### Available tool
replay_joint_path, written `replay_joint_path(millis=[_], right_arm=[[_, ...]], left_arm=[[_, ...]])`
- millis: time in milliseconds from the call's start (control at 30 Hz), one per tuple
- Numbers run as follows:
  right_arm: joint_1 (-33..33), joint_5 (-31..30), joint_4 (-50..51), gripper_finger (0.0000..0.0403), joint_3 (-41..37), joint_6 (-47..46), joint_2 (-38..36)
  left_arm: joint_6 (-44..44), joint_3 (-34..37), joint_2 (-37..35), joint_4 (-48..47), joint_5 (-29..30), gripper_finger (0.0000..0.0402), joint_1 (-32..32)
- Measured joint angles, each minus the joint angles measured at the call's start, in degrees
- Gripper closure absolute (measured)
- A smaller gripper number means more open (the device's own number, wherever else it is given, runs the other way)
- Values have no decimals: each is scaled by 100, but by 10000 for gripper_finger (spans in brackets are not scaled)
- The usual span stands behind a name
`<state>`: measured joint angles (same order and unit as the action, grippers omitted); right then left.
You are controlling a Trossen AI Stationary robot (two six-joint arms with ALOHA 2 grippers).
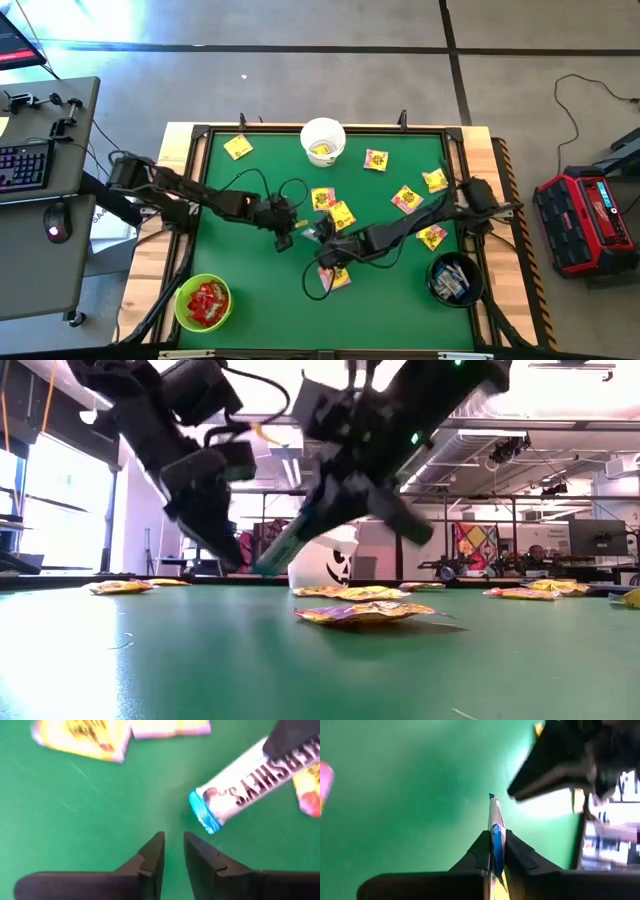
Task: Sort candy by brand, put in halloween buckets
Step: Put the white candy into the black bucket
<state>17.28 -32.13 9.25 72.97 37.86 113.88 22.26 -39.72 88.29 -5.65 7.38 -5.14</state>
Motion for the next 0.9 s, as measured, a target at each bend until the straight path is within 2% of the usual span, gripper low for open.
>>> replay_joint_path(millis=[267,500,667,900], right_arm=[[0,-197,2027,392,0,-1497,-1189],[222,-143,3952,392,0,-3503,-2536],[746,412,5445,392,0,-5489,-3390],[1962,1482,7130,392,3,-8365,-4260]], left_arm=[[-361,-12,-725,38,438,313,102],[-546,-18,-955,119,524,311,102],[-544,-18,-914,105,524,311,102],[-542,-18,-911,95,522,311,97]])
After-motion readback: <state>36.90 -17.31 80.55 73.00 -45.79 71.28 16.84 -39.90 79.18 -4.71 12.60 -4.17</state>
